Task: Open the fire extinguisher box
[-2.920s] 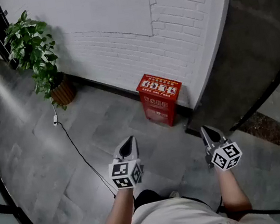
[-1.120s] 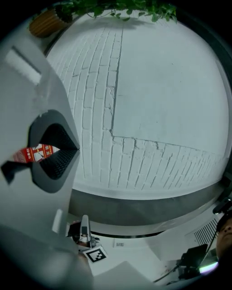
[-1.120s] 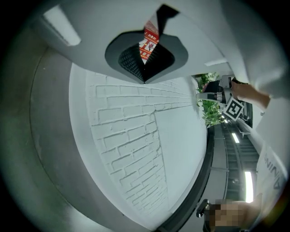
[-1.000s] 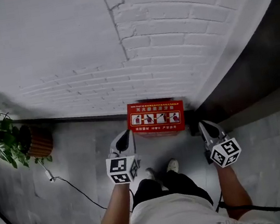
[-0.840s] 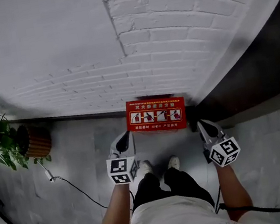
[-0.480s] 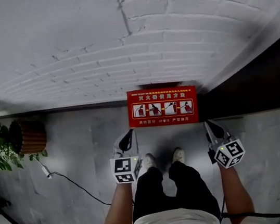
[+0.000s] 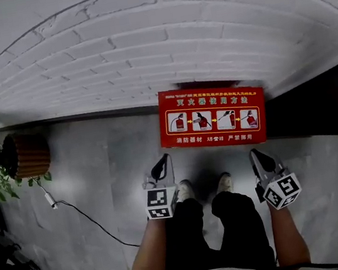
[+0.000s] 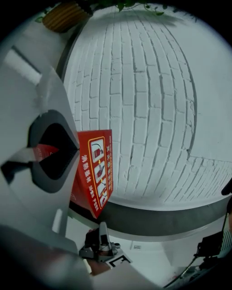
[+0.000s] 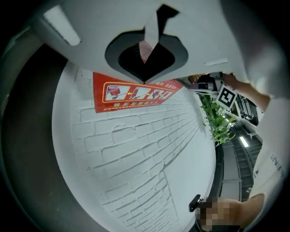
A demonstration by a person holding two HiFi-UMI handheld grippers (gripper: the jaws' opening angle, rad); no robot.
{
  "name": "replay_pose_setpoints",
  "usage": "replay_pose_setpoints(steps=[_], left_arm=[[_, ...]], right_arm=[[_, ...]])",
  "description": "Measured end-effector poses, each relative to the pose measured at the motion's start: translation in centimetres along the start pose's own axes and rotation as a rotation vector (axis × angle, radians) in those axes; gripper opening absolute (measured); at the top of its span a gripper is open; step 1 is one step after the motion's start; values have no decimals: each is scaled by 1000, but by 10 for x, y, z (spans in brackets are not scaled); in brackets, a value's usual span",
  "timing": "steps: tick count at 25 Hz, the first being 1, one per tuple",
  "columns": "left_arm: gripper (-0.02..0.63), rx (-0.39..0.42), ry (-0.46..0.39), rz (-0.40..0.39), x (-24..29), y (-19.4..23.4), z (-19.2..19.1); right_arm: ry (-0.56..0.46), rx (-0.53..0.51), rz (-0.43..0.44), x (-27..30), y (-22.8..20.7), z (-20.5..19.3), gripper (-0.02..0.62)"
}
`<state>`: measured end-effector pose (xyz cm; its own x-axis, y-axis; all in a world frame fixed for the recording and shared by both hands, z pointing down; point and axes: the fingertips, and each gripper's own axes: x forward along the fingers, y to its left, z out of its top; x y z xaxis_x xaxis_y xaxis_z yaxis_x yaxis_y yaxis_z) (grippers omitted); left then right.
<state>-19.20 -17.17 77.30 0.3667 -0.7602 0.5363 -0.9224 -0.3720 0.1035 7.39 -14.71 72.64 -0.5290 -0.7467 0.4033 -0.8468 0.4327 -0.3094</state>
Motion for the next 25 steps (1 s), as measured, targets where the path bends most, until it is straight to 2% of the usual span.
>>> replay_pose_setpoints(steps=[5, 6, 7, 9, 16, 25], left_arm=[[9, -7, 10, 35, 13, 29, -28], [59, -3, 13, 24, 17, 29, -31], [83, 3, 16, 11, 21, 27, -33], [92, 13, 19, -5, 28, 24, -37], [92, 18, 5, -3, 40, 27, -32], [84, 51, -1, 10, 28, 26, -17]], right_arm=[[47, -16, 29, 3, 13, -26, 5], [56, -23, 32, 2, 15, -28, 5], [63, -26, 34, 2, 15, -30, 5], [74, -22, 36, 2, 15, -35, 5], [96, -14, 50, 8, 20, -47, 5], [94, -18, 47, 13, 20, -47, 5]])
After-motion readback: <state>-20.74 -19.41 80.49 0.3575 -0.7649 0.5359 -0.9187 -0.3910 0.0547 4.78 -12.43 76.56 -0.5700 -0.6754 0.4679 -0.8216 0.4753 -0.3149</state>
